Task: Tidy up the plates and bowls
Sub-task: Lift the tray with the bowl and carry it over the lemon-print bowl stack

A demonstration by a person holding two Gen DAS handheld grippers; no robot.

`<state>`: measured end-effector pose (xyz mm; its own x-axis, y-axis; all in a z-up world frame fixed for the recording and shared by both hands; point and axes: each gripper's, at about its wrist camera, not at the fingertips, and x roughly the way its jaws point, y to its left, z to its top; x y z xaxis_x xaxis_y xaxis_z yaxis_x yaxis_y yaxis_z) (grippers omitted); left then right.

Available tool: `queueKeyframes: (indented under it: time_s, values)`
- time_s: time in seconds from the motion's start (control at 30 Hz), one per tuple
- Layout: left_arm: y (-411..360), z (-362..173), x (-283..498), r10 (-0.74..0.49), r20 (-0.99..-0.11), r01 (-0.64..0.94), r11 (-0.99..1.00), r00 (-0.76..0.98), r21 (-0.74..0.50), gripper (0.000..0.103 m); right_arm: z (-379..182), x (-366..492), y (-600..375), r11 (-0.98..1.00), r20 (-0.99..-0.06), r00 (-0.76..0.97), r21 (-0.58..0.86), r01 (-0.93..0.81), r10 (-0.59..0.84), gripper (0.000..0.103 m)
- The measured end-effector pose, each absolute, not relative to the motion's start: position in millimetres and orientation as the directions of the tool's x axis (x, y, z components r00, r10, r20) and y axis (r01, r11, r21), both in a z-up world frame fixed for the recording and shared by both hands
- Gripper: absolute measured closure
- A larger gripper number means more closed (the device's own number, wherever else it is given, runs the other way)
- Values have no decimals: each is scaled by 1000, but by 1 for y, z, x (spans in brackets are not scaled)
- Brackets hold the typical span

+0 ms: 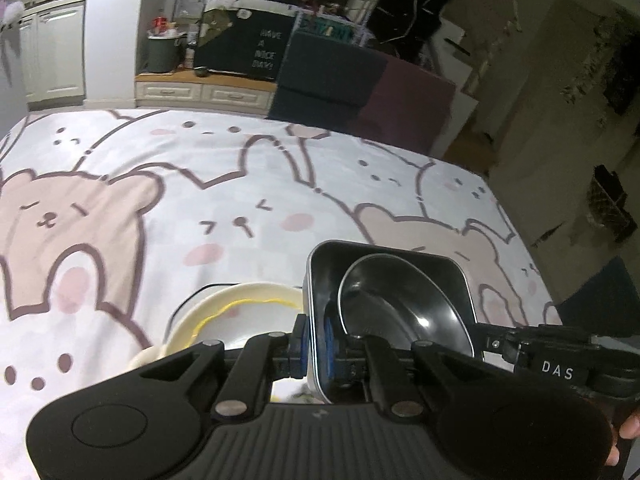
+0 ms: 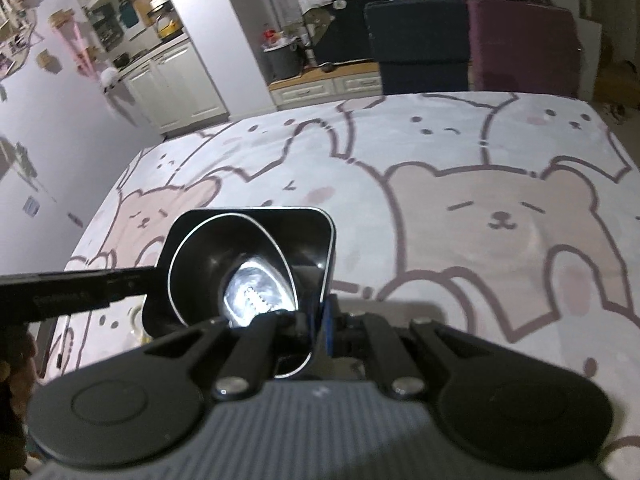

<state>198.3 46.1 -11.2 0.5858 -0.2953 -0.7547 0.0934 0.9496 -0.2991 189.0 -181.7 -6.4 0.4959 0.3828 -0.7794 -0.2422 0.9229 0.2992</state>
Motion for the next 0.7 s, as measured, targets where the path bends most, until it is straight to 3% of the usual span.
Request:
queueKeyframes:
  time_s: [0.7]
  values:
    - [97, -31, 189, -218, -804, -1, 965, 553, -262, 94, -30, 191, -109, 914, -845, 390, 245, -325, 365, 96]
